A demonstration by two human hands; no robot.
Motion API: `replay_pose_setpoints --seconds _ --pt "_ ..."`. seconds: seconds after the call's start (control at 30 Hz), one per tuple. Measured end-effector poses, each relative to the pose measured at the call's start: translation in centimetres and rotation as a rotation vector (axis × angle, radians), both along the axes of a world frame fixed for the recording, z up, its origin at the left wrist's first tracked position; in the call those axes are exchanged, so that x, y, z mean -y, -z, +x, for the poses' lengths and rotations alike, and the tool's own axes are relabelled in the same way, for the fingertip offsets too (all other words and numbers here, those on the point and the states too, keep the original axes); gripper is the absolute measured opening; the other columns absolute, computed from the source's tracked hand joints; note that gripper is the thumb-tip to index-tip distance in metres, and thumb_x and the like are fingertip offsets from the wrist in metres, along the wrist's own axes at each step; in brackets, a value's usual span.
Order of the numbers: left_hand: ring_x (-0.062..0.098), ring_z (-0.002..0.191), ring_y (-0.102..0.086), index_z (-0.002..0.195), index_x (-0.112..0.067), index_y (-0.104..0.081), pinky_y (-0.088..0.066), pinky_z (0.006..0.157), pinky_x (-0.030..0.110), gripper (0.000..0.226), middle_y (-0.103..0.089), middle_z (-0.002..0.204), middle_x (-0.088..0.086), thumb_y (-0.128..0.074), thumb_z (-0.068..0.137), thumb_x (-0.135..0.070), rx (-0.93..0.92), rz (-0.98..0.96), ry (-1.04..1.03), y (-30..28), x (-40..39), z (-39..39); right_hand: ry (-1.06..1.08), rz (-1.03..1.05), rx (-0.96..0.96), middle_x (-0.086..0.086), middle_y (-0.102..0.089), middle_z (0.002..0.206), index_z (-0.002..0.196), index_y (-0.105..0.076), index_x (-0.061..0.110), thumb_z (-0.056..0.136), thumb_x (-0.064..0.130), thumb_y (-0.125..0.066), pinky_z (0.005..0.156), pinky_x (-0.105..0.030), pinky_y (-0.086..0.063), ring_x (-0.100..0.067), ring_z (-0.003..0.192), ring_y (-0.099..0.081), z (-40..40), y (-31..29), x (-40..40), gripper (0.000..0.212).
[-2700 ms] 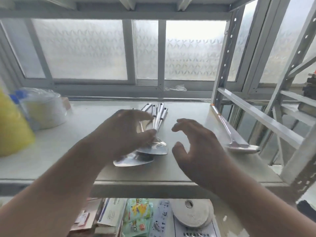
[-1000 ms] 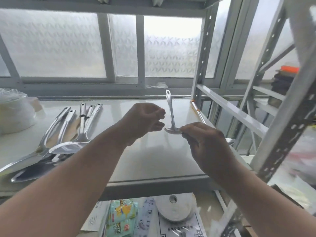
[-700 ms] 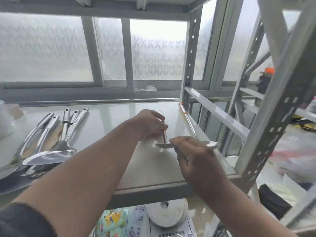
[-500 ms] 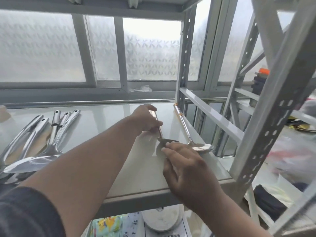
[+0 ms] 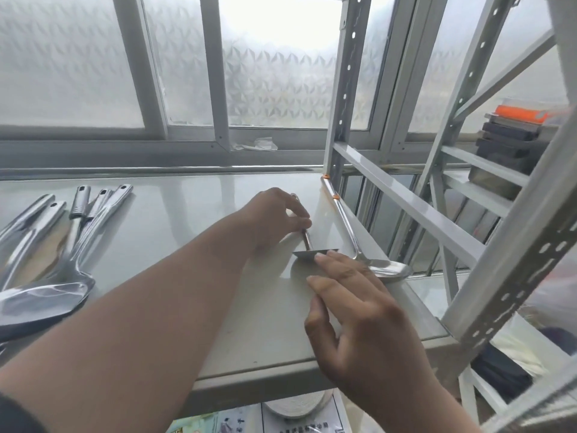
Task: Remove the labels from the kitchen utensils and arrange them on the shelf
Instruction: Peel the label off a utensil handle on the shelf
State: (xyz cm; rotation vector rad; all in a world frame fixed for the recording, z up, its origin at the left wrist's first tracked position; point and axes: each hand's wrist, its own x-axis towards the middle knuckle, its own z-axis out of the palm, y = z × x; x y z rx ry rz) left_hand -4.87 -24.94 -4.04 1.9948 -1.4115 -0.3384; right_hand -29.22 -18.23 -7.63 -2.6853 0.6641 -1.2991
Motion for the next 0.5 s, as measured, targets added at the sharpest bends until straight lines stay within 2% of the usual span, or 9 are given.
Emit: replay_pose_setpoints --seconds 0.1,0.3,0.4,0.5 --pt "0.01 0.104 -0.061 0.108 -0.032 -0.085 -0.041 0.092 0.022 0.023 -0.069 0.109 -0.015 -0.085 0.088 -0.043 0.012 -0.01 0.01 0.2 0.0 0.3 0.016 -0.009 0.018 -0.008 -0.071 0.125 0.105 -0.078 0.008 0.089 0.017 -0.061 0.108 -0.033 -0.047 -0.023 0.125 -0.063 0.0 0.1 0.0 0.026" --pt "0.017 0.119 -0.064 0.113 -0.038 -0.082 -0.049 0.109 0.034 0.028 -0.065 0.113 -0.009 -0.084 0.087 -0.048 0.02 -0.011 -0.002 0.3 -0.2 0.0 0.01 -0.027 0.023 -0.008 -0.074 0.113 0.096 -0.078 0.006 0.083 0.011 -0.065 0.106 -0.029 -0.047 -0.023 0.115 -0.066 0.0 -0.1 0.0 0.019" --pt "0.016 0.121 -0.063 0.124 -0.034 -0.079 -0.043 0.104 0.025 0.036 -0.068 0.131 -0.003 -0.083 0.09 -0.044 0.015 -0.024 0.003 -0.1 -1.4 -0.2 -0.012 -0.024 0.024 -0.006 -0.074 0.113 0.095 -0.078 0.006 0.082 0.011 -0.065 0.107 -0.028 -0.047 -0.022 0.114 -0.067 -0.1 -0.4 -0.2 0.019" --pt "0.013 0.115 -0.066 0.126 -0.034 -0.077 -0.044 0.096 0.022 0.038 -0.071 0.131 -0.008 -0.083 0.09 -0.043 0.051 -0.046 0.005 -0.9 -2.6 -0.3 -0.042 -0.021 0.01 -0.006 -0.075 0.115 0.1 -0.079 0.006 0.085 0.013 -0.063 0.107 -0.03 -0.047 -0.022 0.115 -0.066 -0.4 -0.4 -0.2 0.023"
